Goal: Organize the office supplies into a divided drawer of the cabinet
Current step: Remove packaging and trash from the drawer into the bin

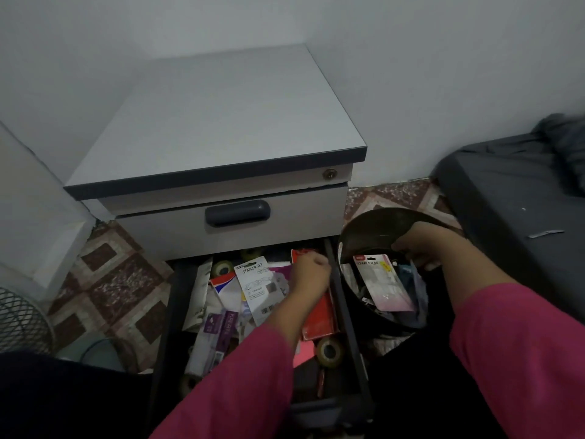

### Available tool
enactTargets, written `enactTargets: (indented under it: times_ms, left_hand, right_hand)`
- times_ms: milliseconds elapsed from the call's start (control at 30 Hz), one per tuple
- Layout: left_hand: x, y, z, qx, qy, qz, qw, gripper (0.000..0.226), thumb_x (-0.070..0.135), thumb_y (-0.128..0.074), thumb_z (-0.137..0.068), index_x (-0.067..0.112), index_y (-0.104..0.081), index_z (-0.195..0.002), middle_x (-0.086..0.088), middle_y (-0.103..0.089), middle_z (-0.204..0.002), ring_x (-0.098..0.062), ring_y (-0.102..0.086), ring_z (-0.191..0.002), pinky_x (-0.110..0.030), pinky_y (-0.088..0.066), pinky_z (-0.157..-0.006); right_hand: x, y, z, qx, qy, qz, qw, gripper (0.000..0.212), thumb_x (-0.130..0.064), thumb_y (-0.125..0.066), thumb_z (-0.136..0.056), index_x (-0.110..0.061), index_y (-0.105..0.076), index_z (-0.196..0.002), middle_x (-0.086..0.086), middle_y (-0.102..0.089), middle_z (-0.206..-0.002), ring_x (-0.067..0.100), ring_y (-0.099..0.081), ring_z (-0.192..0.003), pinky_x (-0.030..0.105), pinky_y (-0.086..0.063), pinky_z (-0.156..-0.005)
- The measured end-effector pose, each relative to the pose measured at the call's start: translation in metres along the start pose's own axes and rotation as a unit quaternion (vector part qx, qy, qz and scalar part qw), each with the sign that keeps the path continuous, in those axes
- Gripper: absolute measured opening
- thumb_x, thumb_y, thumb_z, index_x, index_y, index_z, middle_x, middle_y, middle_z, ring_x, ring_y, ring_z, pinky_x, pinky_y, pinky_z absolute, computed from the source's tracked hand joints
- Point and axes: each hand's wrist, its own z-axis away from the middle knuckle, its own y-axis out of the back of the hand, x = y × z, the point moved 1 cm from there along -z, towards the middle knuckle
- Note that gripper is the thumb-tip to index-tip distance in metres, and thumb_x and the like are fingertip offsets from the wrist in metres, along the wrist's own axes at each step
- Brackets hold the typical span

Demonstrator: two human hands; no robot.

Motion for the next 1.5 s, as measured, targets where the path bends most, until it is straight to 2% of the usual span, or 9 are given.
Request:
enactTargets:
  times_ms: [200,367,467,600,800,933,1133,1267,1500]
  left_hand:
    - [-0.049,0.062,0.01,0.087,0.044,0.051,0.994,0.022,0.002,-0.048,-0.088,0.013,-0.066,-0.091,-0.007,-0.067,-0.087,-0.023,-0.06,-0.07,-0.027,-0.044,-0.056]
    - [-0.087,0.093,0.02,0.122,0.005,-0.136,0.983,0.032,0.002,-0.05,-0.087,0.005,-0.062,-0.117,-0.014,-0.064,-0.112,-0.028,-0.061,-0.098,-0.033,-0.05,-0.08]
    - [-0.098,0.097,0.026,0.148,0.004,-0.234,0.961,0.039,0.023,-0.06,-0.089,0.01,-0.056,-0.126,-0.014,-0.054,-0.124,-0.03,-0.047,-0.118,-0.036,-0.042,-0.094]
    - [-0.105,0.094,0.029,0.12,0.047,-0.311,0.942,0.067,0.06,-0.061,-0.08,0.011,-0.05,-0.124,-0.011,-0.045,-0.128,-0.028,-0.037,-0.123,-0.038,-0.041,-0.095]
    - [-0.107,0.088,0.026,0.098,0.042,-0.402,0.909,0.077,0.062,-0.063,-0.077,0.01,-0.044,-0.13,-0.011,-0.038,-0.135,-0.028,-0.033,-0.127,-0.037,-0.033,-0.104]
    - [-0.109,0.095,0.021,0.081,0.065,-0.346,0.933,0.073,0.044,-0.074,-0.076,0.01,-0.04,-0.131,-0.01,-0.036,-0.135,-0.028,-0.033,-0.127,-0.037,-0.036,-0.101]
    - [-0.12,0.101,0.01,0.085,0.09,-0.215,0.969,0.068,0.023,-0.086,-0.063,0.011,-0.048,-0.117,-0.009,-0.051,-0.122,-0.028,-0.049,-0.116,-0.042,-0.047,-0.094]
    - [-0.125,0.098,0.005,0.079,0.106,-0.075,0.988,0.057,0.003,-0.079,-0.068,0.009,-0.043,-0.112,-0.005,-0.063,-0.107,-0.025,-0.061,-0.097,-0.033,-0.051,-0.078]
    - [-0.137,0.108,-0.009,0.109,0.136,0.078,0.982,0.037,-0.012,-0.069,-0.072,0.002,-0.06,-0.106,-0.007,-0.069,-0.099,-0.022,-0.066,-0.086,-0.024,-0.049,-0.057]
  right_hand:
    - [-0.046,-0.049,0.023,-0.022,0.087,0.017,0.996,0.027,-0.026,-0.057,-0.093,-0.002,-0.062,-0.104,0.013,-0.065,-0.095,0.025,-0.063,-0.077,0.035,-0.054,-0.072]
    - [-0.068,-0.12,0.043,0.071,0.186,0.151,0.968,0.025,-0.016,-0.05,-0.09,-0.003,-0.066,-0.106,0.015,-0.067,-0.108,0.03,-0.065,-0.099,0.034,-0.051,-0.081]
    - [-0.069,-0.161,0.049,0.079,0.202,0.168,0.962,0.025,-0.015,-0.048,-0.093,-0.004,-0.063,-0.11,0.013,-0.064,-0.115,0.027,-0.062,-0.105,0.032,-0.05,-0.083]
    - [-0.066,-0.188,0.042,0.061,0.189,0.208,0.958,0.027,-0.014,-0.043,-0.097,-0.005,-0.061,-0.115,0.013,-0.062,-0.12,0.026,-0.061,-0.11,0.031,-0.05,-0.086]
    - [-0.061,-0.21,0.033,0.074,0.136,0.186,0.97,0.065,-0.022,-0.049,-0.097,0.012,-0.018,-0.142,0.026,-0.032,-0.143,0.033,-0.044,-0.128,0.038,-0.045,-0.099]
    - [-0.057,-0.209,0.023,0.062,0.12,0.097,0.986,0.071,-0.03,-0.058,-0.092,0.009,-0.022,-0.139,0.021,-0.036,-0.137,0.029,-0.049,-0.122,0.033,-0.044,-0.096]
    - [-0.056,-0.206,0.017,0.031,0.134,0.001,0.99,0.033,-0.032,-0.058,-0.088,-0.007,-0.064,-0.107,0.012,-0.066,-0.107,0.026,-0.065,-0.093,0.033,-0.054,-0.078]
    - [-0.059,-0.202,0.023,0.034,0.127,-0.021,0.991,0.027,-0.03,-0.059,-0.085,-0.008,-0.068,-0.099,0.009,-0.068,-0.101,0.025,-0.064,-0.092,0.033,-0.054,-0.078]
    - [-0.065,-0.199,0.024,0.032,0.121,-0.169,0.978,0.028,-0.026,-0.062,-0.09,-0.002,-0.064,-0.104,0.015,-0.067,-0.102,0.029,-0.065,-0.093,0.035,-0.053,-0.08]
